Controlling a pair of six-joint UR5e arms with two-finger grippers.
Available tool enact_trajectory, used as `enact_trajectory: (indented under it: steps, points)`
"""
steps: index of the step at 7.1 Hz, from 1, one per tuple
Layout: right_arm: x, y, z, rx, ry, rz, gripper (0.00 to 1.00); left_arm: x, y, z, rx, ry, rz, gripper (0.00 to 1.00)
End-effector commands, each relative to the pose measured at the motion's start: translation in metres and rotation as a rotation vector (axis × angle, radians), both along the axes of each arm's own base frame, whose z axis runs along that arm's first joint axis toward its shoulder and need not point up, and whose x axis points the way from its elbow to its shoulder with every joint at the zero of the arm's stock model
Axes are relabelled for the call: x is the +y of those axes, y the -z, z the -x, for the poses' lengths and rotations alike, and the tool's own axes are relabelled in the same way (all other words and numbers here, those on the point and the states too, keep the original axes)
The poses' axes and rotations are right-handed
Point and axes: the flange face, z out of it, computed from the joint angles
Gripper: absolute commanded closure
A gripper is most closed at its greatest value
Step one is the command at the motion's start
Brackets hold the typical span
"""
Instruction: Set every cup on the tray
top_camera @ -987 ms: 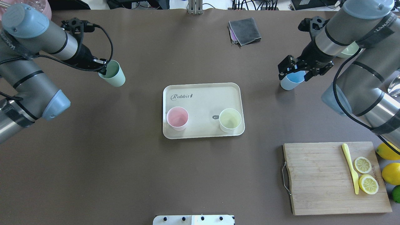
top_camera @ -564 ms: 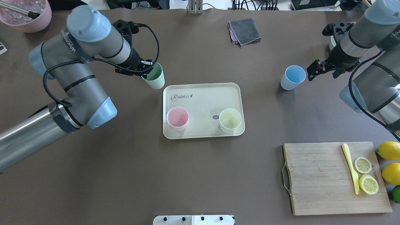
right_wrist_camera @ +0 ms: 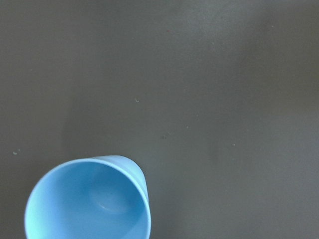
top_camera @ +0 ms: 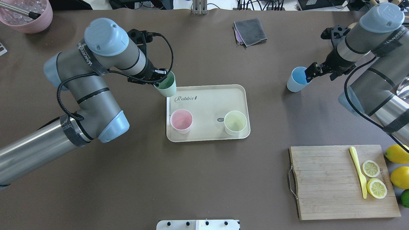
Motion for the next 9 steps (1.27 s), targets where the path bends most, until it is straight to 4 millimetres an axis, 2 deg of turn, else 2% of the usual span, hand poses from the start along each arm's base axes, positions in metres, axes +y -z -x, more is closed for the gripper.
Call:
enact_trajectory:
  steps: [1,2,3,5,6,9]
  points:
    - [-0.011,0.005,0.010,-0.003,-0.001,0.006,0.00,0.027,-0.001,-0.031,-0.024,-0.014,-0.028,1.00]
    - [-0.012,0.003,0.010,0.002,-0.002,0.011,0.00,0.039,-0.002,-0.045,-0.032,-0.012,-0.029,1.00]
    - [-0.013,0.002,0.011,0.003,-0.002,0.012,0.00,0.051,0.005,-0.058,-0.018,-0.016,-0.013,1.00]
    - [-0.012,-0.002,0.010,0.008,-0.003,0.016,0.00,0.044,0.027,-0.085,-0.023,-0.002,-0.036,1.00]
    - [-0.013,-0.001,0.010,0.007,-0.003,0.015,0.00,0.041,0.030,-0.087,-0.024,0.000,-0.038,1.00]
    - [-0.013,0.001,0.011,0.001,-0.004,0.016,0.00,0.014,0.019,-0.070,-0.046,0.034,-0.036,1.00]
